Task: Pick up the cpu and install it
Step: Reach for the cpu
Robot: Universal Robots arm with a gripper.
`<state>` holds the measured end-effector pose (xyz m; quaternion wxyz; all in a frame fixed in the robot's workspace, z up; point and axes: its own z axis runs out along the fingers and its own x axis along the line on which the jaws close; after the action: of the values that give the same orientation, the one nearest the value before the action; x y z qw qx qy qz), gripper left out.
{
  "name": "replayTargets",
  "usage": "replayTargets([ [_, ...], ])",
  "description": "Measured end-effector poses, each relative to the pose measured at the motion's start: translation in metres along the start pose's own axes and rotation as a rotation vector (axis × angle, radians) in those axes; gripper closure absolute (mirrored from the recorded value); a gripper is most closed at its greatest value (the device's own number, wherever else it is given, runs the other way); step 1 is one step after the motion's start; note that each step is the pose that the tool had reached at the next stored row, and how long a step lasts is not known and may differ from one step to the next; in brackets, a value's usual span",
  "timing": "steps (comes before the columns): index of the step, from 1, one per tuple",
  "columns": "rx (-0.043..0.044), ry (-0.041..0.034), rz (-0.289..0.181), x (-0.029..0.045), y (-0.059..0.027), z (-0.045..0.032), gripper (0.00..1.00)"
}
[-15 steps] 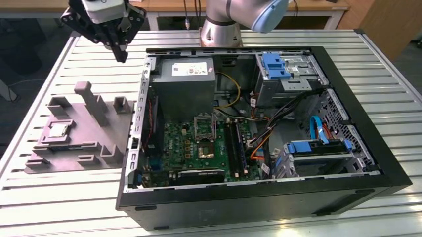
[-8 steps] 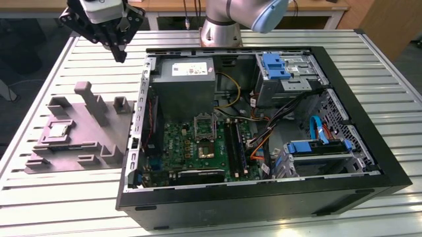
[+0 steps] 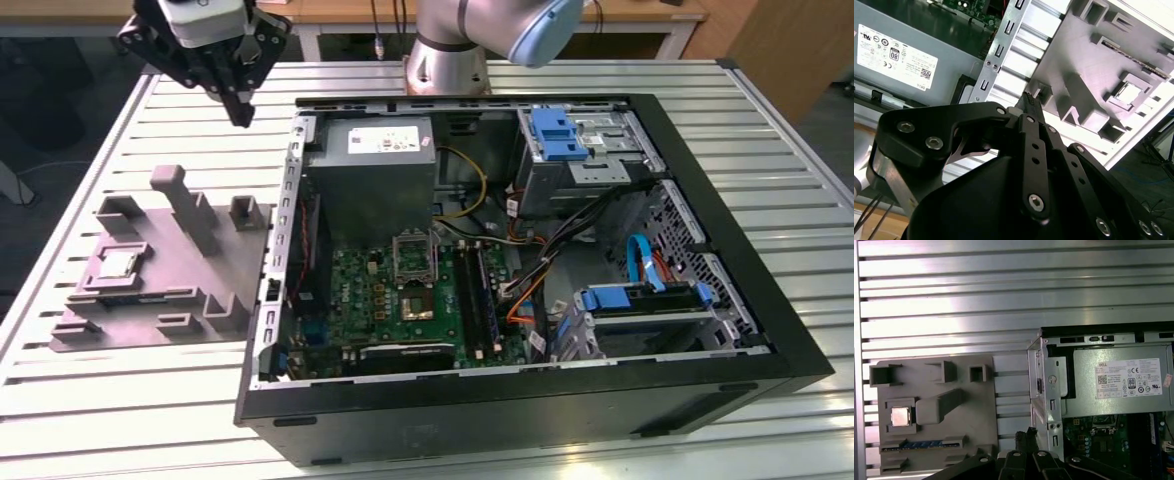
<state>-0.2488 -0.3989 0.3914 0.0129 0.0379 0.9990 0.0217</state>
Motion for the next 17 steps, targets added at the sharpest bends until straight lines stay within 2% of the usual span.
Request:
replayTargets([
  [17,0.0000,0.0000,0.000,0.0056,-0.0004,-0.0001,0.89],
])
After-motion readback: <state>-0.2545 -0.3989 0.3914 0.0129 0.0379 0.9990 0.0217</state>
